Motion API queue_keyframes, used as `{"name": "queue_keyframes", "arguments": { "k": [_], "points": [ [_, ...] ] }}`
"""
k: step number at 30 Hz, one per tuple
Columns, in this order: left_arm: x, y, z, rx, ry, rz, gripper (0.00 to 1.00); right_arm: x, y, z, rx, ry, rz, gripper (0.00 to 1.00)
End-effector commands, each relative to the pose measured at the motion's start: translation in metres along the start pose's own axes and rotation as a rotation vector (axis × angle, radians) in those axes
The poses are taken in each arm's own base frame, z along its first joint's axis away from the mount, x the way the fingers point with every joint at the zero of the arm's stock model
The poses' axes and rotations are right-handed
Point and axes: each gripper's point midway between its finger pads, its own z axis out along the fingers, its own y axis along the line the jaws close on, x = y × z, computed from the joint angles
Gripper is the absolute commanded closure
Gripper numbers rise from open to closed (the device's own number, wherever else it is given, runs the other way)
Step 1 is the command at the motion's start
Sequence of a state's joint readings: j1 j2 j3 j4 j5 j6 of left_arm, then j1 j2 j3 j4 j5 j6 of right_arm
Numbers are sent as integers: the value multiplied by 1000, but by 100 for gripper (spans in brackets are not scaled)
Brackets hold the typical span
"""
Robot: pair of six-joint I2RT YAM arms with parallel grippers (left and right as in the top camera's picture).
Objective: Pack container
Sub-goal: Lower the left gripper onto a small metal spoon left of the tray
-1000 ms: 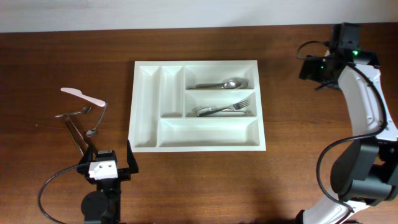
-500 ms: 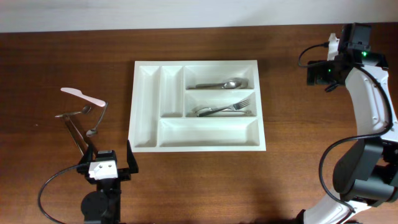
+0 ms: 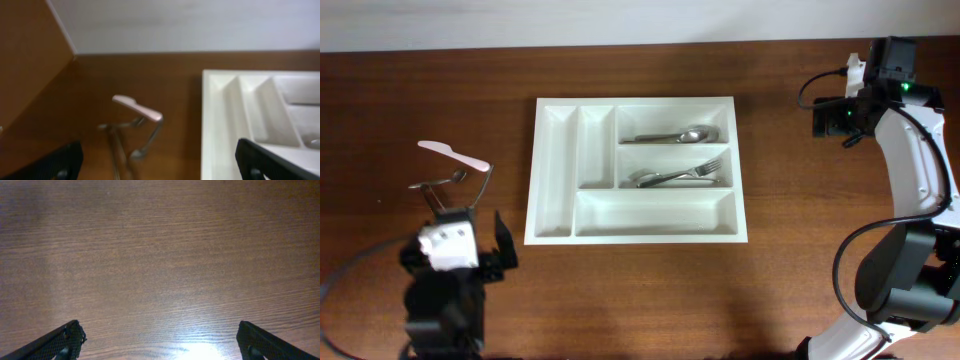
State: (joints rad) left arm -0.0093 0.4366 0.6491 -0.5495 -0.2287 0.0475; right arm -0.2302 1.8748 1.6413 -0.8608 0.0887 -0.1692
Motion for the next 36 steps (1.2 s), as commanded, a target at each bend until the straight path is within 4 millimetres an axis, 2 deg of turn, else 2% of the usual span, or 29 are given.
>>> {"name": "queue_keyframes", "arguments": {
  "k": [1, 3, 4, 6, 7, 9, 11, 15, 18, 20, 21, 22, 25, 28, 32, 36],
  "points": [
    [-25, 12, 8, -73, 126, 25, 1, -5, -1, -3, 1, -16, -5, 1],
    [-30, -9, 18, 45, 223, 40, 1, -5, -1, -3, 1, -16, -5, 1],
    [-32, -29, 19, 156, 256, 34, 1, -5, -1, -3, 1, -16, -5, 1],
    [-29, -69, 13, 389, 318, 6, 1, -5, -1, -3, 1, -16, -5, 1],
    [-27, -99, 5, 576, 349, -28, 1, -5, -1, -3, 1, -15, -6, 1],
    [-26, -121, -2, 720, 376, -59, 1, -5, -1, -3, 1, -16, -5, 1],
    [-22, -133, -7, 804, 414, -84, 1, -5, -1, -3, 1, -16, -5, 1],
    [-17, -139, -6, 842, 449, -100, 1, -5, -1, -3, 1, -16, -5, 1],
    [-13, -134, 3, 792, 465, -101, 1, -5, -1, -3, 1, -16, -5, 1],
    [8, -94, 32, 475, 583, -257, 1, -5, -1, -3, 1, -15, -6, 1],
    [23, -68, 44, 287, 640, -339, 1, -5, -1, -3, 1, -16, -5, 1],
    [31, -55, 52, 206, 668, -383, 1, -5, -1, -3, 1, -16, -5, 1],
    [45, -38, 66, 127, 720, -430, 1, -5, -1, -3, 1, -16, -5, 1],
    [68, -24, 82, 57, 805, -486, 1, -5, -1, -3, 1, -16, -5, 1],
    [107, -3, 103, -94, 921, -692, 1, -5, -1, -3, 1, -16, -5, 1],
    [133, 6, 126, -118, 919, -820, 1, -5, -1, -3, 1, -16, -5, 1]
  ]
}}
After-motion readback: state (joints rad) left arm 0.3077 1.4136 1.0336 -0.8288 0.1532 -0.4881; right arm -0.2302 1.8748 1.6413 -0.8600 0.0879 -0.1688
